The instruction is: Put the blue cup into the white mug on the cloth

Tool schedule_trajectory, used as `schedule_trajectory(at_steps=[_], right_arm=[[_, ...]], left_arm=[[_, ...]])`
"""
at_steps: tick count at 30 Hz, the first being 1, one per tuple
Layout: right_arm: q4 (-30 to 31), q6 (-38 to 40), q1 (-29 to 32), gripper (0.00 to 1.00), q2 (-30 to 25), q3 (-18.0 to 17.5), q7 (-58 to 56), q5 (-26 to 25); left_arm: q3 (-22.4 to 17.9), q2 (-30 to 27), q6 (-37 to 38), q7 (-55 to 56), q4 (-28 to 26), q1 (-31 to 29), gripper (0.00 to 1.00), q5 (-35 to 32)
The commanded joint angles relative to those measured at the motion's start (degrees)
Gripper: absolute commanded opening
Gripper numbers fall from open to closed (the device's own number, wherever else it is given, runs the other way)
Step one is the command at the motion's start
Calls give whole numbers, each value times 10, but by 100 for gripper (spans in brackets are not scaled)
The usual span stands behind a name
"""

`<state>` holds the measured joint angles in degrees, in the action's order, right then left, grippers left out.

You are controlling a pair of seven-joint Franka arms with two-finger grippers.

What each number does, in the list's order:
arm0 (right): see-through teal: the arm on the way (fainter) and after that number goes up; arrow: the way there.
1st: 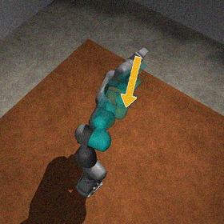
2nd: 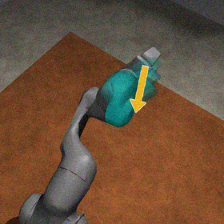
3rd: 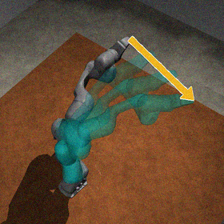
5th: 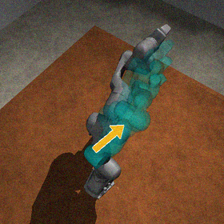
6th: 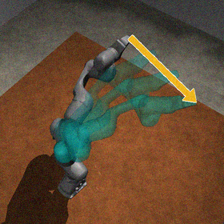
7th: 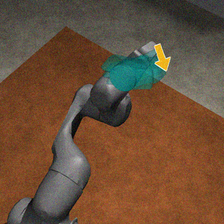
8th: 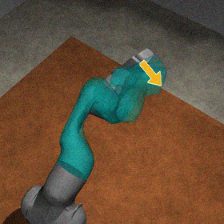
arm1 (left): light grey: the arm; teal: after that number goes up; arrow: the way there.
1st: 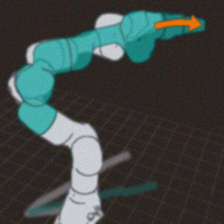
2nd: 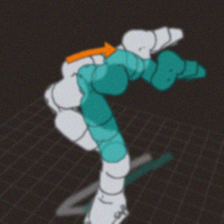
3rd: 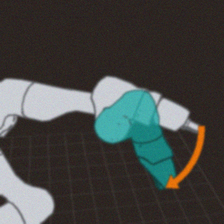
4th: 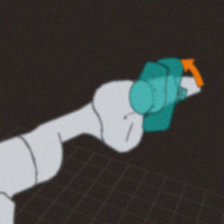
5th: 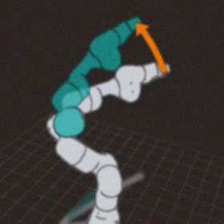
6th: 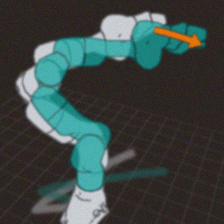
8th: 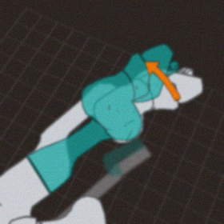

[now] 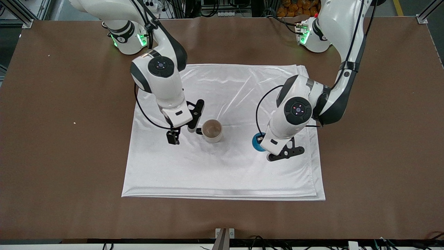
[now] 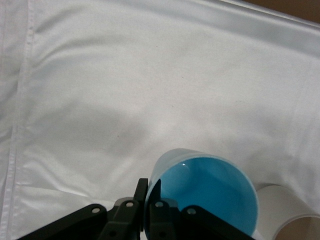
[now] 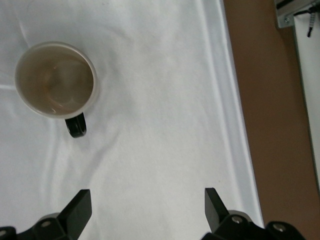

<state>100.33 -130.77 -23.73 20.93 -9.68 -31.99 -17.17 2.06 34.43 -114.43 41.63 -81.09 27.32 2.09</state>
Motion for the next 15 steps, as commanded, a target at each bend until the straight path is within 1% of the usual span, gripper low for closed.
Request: schedule_trajectory(at_steps=[1, 6, 11, 15], right_arm=[[38, 41, 20, 100, -71, -5, 15, 9], [43, 66, 52, 100, -107, -6, 14, 16], [44, 103, 74, 100, -142, -4, 14, 63], [44, 134, 101, 100, -172, -4, 14, 79]], left_arm=[[-6, -3, 0, 32, 1, 21, 0, 8], [-5, -3, -2, 50, 10, 37, 0, 8], [-5, -1, -6, 71, 19, 53, 0, 10], [-5, -1, -7, 80, 19, 70, 0, 10]])
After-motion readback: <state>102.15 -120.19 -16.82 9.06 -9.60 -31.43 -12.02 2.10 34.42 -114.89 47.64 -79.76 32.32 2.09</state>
